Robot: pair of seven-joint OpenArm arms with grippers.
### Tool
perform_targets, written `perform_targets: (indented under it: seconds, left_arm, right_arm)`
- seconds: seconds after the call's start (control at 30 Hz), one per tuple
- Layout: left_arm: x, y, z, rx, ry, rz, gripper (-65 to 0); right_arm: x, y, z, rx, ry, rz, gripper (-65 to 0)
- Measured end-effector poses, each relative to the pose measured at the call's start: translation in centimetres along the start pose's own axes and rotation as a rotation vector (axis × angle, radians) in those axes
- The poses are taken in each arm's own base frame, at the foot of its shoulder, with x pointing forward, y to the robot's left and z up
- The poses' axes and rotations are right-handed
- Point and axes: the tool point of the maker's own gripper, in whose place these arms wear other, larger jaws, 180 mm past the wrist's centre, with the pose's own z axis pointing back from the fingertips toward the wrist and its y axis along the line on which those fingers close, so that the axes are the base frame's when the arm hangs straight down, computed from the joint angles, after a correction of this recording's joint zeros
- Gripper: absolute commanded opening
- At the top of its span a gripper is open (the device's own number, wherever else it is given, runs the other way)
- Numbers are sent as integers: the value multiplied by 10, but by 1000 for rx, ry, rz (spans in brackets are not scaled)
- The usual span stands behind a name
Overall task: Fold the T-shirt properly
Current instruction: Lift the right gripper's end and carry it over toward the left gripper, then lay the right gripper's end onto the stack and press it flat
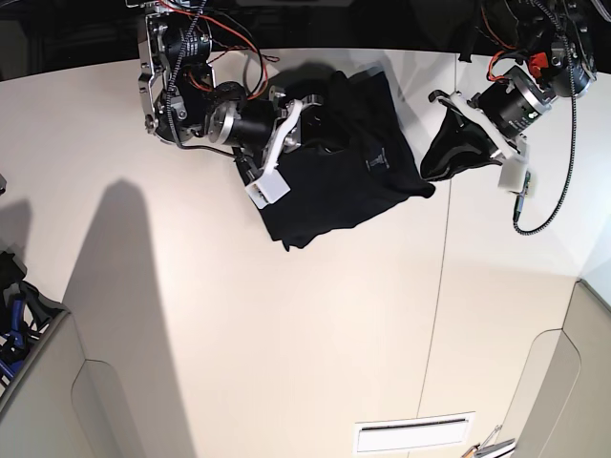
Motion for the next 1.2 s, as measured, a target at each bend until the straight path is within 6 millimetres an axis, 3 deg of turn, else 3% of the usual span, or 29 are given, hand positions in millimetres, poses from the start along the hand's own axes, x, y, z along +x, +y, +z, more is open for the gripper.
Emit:
perform_targets:
  seconds: [0.23, 0.53, 0.77, 1.0, 1.2]
  left_arm:
    - [9, 12, 7, 41, -40, -2, -594]
    - [14, 34, 24, 124, -53, -4, -594]
    - [14, 34, 24, 124, -52, -3, -594]
    - [11, 34, 24, 124, -33, -2, -594]
    - [11, 34, 24, 124, -33, -2, -594]
  right_arm:
    - [7, 25, -6, 92, 7, 26, -650]
    - [20, 59, 4, 174, 8, 113, -650]
    - [-4, 87, -13, 243, 95, 160, -650]
    - [-10, 60, -24, 81, 114, 241, -650]
    - [-27, 54, -31, 87, 160, 197, -650]
